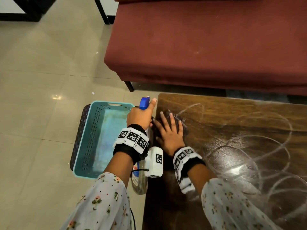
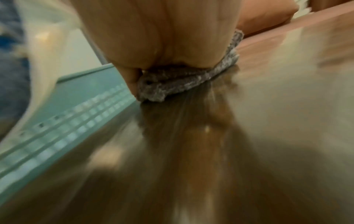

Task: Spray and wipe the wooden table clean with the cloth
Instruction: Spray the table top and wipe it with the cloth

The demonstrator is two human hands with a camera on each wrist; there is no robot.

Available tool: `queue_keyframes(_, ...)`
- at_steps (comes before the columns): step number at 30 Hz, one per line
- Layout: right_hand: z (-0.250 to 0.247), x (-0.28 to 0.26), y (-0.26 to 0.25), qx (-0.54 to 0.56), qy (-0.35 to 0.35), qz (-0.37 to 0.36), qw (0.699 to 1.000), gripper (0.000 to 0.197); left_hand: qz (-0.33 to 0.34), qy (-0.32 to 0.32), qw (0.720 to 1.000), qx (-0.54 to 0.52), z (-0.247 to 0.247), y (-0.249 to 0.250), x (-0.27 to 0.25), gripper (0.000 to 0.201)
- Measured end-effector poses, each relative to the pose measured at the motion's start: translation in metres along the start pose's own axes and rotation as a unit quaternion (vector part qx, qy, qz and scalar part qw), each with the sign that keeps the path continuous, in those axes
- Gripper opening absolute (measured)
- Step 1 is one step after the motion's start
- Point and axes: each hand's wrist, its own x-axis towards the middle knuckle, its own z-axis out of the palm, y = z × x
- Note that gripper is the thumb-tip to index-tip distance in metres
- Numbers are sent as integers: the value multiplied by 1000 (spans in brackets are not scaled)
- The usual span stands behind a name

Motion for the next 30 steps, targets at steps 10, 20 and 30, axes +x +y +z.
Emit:
queue_keyframes(10, -70, -3, 171, 19, 98, 208, 973, 71, -25, -47, 996, -69, 18, 7, 13, 49)
queue_keyframes(20, -31, -68, 152, 140, 202, 471, 847, 75, -57, -25, 993, -96, 6, -1, 22, 47)
queue_keyframes(30, -46, 77, 5, 59, 57, 108, 991, 77, -44, -20, 995, -88, -7, -12, 23, 46)
